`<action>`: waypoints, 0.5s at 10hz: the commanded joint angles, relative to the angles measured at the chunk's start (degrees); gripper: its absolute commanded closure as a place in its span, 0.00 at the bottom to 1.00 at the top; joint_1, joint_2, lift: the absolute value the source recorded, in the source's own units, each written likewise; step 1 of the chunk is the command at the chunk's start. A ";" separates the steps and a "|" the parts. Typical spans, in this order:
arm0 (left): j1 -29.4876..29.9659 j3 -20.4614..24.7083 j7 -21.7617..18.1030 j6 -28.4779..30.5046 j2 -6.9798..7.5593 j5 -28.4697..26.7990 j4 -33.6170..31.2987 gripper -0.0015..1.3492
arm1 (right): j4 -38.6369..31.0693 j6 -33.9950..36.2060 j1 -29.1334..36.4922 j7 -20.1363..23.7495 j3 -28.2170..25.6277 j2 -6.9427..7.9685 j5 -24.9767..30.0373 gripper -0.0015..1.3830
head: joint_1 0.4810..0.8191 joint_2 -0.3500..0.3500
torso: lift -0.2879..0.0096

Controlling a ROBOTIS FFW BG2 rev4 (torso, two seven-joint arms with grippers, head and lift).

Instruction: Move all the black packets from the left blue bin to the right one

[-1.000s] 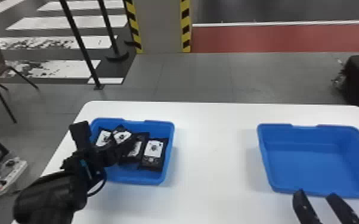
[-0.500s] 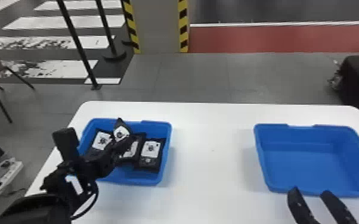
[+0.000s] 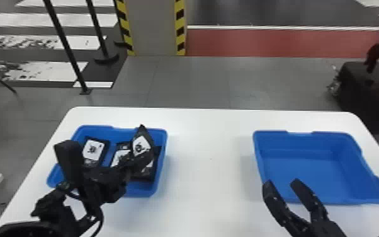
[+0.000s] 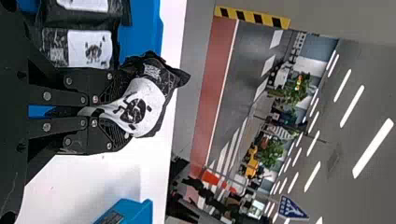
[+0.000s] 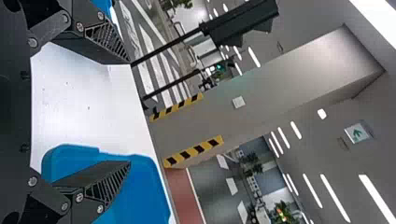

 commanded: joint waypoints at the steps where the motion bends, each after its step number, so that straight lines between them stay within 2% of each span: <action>1: -2.22 -3.38 -1.03 2.52 -0.24 -2.33 0.25 0.89 | -0.56 2.66 -2.37 0.40 1.87 -0.23 0.29 0.20 | 0.63 0.55 | 0.60; 3: -8.69 -6.54 -6.48 4.35 -1.12 -7.52 5.03 0.89 | -0.99 8.15 -6.17 1.63 4.16 -1.03 0.38 0.20 | 0.63 0.53 | 0.60; 5: -13.05 -10.06 -9.30 4.77 -1.56 -8.04 9.67 0.89 | 2.39 10.82 -11.65 2.43 5.04 -1.29 1.44 0.20 | 0.63 0.52 | 0.60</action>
